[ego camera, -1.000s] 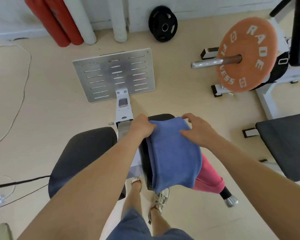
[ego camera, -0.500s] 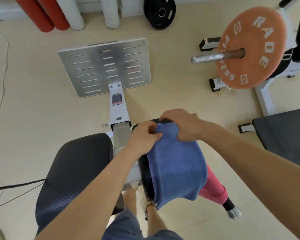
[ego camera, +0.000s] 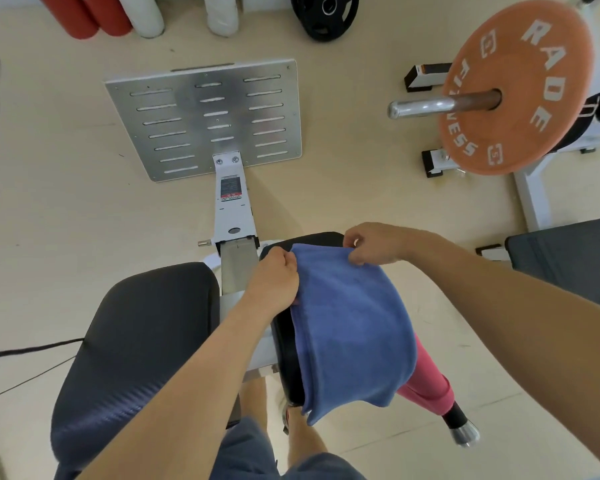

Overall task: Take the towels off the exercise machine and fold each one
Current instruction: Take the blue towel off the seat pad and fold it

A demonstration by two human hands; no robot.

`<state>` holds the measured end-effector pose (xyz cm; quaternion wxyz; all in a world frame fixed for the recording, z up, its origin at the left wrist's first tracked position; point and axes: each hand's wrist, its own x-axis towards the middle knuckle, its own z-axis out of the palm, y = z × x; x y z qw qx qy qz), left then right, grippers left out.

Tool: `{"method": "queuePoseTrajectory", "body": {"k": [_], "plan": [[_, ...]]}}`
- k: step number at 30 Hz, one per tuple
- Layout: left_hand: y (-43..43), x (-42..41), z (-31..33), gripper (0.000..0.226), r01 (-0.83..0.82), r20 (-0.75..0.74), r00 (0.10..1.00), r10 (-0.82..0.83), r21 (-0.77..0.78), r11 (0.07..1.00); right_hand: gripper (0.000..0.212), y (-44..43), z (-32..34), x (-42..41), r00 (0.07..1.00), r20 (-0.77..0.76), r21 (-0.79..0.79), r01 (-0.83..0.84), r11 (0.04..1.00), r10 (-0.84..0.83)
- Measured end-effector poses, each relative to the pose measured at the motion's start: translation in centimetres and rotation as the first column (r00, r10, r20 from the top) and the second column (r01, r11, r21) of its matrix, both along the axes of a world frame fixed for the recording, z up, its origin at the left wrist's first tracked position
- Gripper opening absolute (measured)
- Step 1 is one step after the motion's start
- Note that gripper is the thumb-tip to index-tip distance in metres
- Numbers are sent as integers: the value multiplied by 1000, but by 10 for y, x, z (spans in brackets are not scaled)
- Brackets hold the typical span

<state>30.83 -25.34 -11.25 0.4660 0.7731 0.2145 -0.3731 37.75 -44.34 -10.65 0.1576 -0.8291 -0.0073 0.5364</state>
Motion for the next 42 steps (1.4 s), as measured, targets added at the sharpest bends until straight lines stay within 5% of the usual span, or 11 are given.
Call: {"method": "queuePoseTrajectory", "body": {"k": [8,14,21,25,28,32,38,42], "plan": [[-8,-10,5,27,-182,85,981,175,82,980,41,-11,-12,-26,956,200,211,174,962,-216],[-14,-33,12,42,-118,261,960,102,47,992,45,-16,-21,-46,893,250,220,325,920,-375],[-19,-41,14,48,26,367,925,-100,200,979,43,1,-26,-66,834,548,2,86,996,-73],[-14,-46,7,49,121,337,902,-269,402,908,44,-3,-26,-61,831,478,66,289,955,-284],[-8,-47,6,45,159,311,908,-280,362,919,39,-2,-20,-61,729,481,256,415,873,-487],[-6,-37,10,43,78,364,904,-225,377,923,41,1,-6,-58,609,590,347,401,848,-530],[-3,-81,28,26,24,372,917,-145,311,950,43,-12,27,-141,645,508,287,499,818,-572],[-9,-136,41,24,-94,432,900,-55,315,945,30,-18,35,-205,447,471,390,668,634,-760]]}}
